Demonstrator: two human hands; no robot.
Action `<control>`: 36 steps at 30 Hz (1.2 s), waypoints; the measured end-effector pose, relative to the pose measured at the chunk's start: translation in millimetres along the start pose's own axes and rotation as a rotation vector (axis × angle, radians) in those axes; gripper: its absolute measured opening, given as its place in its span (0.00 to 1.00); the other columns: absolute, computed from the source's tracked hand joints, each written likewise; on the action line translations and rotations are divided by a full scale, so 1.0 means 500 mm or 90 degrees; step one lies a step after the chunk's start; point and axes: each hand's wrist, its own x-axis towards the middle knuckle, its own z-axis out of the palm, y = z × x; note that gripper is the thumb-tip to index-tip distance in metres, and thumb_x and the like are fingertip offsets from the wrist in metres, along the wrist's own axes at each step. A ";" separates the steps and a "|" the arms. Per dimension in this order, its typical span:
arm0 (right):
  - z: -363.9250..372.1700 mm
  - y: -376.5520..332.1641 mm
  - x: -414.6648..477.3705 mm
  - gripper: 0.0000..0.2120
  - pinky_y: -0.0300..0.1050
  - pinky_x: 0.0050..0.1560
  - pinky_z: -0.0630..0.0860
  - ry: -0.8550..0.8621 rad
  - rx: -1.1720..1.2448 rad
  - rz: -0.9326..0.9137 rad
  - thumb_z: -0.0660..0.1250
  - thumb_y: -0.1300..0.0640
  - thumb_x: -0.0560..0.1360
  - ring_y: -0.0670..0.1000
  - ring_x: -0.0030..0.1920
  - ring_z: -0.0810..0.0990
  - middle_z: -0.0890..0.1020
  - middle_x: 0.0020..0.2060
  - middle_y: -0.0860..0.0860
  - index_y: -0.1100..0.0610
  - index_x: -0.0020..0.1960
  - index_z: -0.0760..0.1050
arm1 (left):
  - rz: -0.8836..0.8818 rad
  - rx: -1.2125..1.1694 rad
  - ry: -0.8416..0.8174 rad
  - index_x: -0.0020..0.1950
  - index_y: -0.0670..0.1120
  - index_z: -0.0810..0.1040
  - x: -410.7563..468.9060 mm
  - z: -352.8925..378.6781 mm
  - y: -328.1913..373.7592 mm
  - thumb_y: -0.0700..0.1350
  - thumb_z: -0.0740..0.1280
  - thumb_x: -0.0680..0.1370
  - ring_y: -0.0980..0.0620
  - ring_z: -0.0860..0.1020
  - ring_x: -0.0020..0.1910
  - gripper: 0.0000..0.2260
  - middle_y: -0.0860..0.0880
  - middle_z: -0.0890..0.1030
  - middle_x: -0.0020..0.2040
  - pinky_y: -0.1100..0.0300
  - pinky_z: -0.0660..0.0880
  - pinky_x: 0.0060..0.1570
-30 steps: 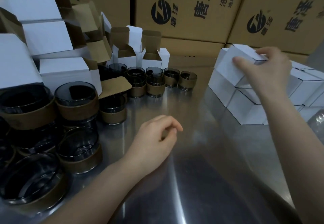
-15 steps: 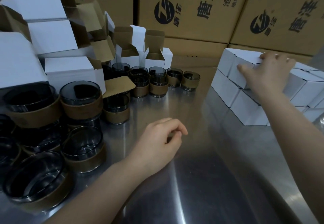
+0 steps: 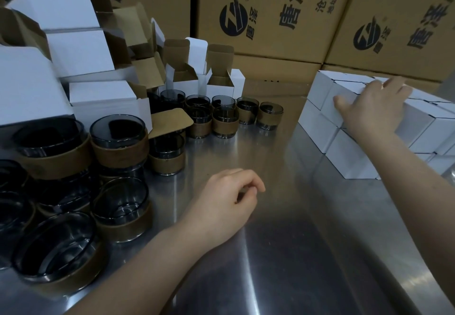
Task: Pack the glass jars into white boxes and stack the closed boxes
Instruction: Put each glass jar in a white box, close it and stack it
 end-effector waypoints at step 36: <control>-0.108 -0.486 -0.288 0.13 0.42 0.58 0.74 -0.535 0.691 -0.260 0.63 0.66 0.78 0.50 0.58 0.77 0.82 0.56 0.52 0.59 0.60 0.80 | -0.084 -0.039 -0.045 0.55 0.36 0.79 0.001 -0.010 -0.005 0.38 0.64 0.77 0.42 0.80 0.51 0.10 0.40 0.82 0.49 0.49 0.76 0.53</control>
